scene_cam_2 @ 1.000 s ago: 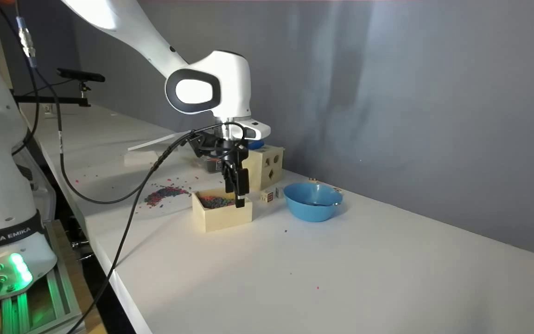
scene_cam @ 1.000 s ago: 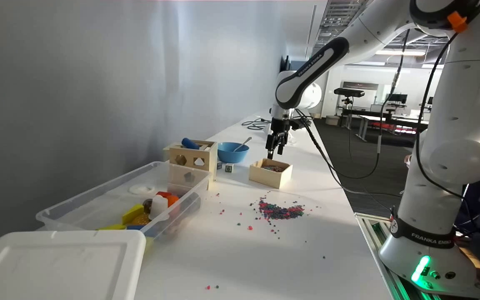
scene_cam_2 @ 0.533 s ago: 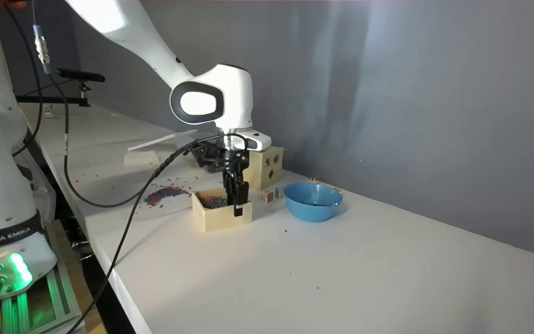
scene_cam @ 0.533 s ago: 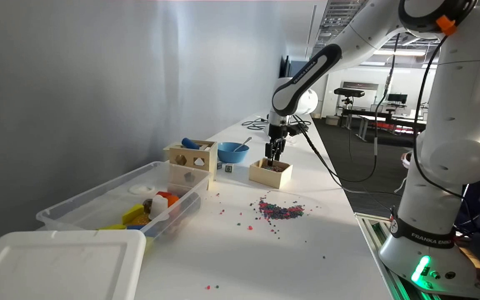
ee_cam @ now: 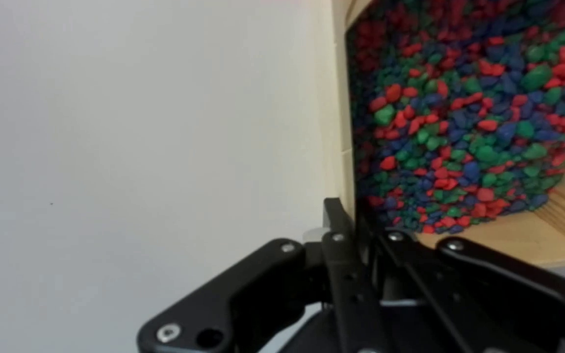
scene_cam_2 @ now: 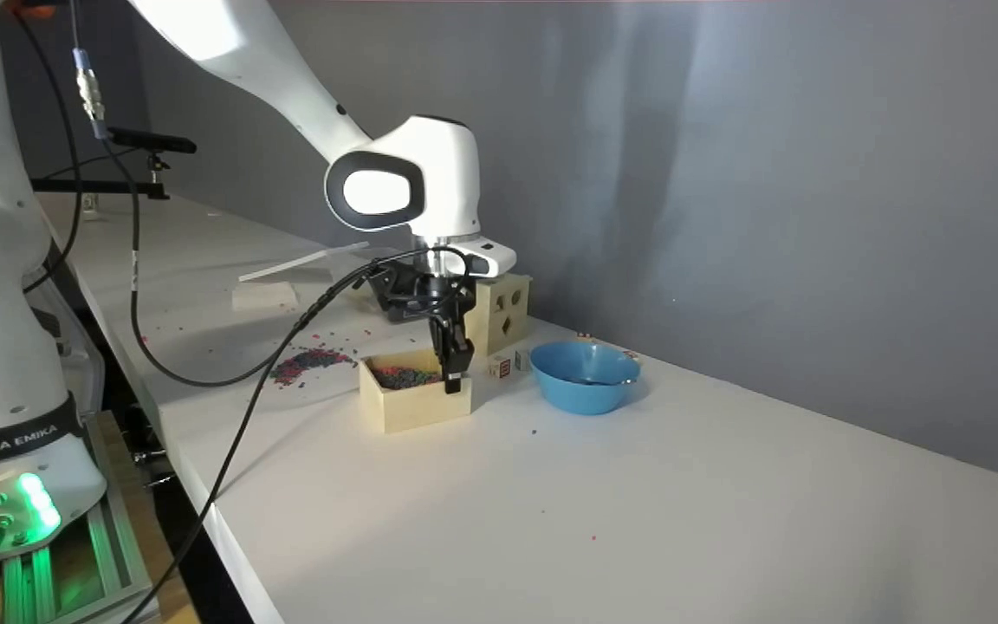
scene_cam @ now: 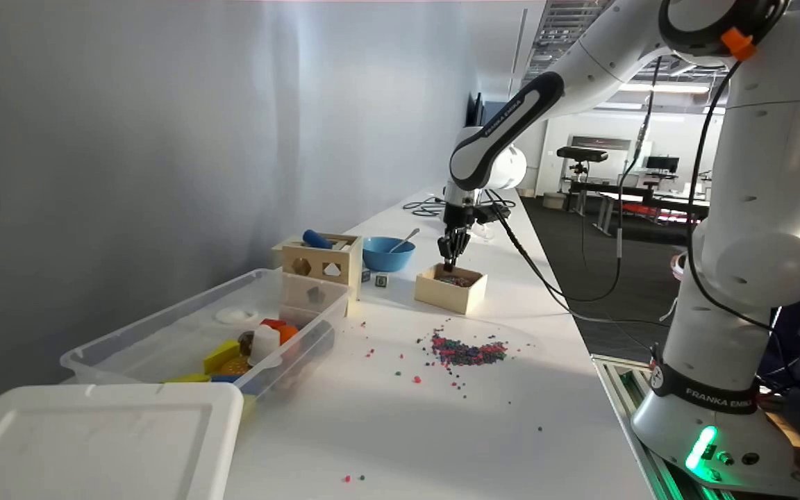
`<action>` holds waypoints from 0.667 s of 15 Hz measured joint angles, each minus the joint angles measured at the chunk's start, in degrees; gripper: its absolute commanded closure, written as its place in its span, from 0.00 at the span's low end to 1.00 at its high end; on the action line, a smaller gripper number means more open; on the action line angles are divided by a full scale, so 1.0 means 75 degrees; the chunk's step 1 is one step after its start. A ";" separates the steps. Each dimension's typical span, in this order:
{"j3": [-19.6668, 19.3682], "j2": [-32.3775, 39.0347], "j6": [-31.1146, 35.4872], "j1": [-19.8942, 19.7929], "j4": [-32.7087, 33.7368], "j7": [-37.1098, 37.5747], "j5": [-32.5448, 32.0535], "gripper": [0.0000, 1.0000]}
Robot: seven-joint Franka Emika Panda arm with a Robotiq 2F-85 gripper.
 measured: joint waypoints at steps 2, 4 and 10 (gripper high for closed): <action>-0.0001 0.0011 0.0008 -0.0003 0.0004 0.0003 0.0021 0.98; 0.0000 0.0013 -0.0001 -0.0003 0.0009 -0.0011 0.0024 0.98; 0.0054 0.0020 -0.0203 0.0009 0.0069 -0.0205 0.0062 0.98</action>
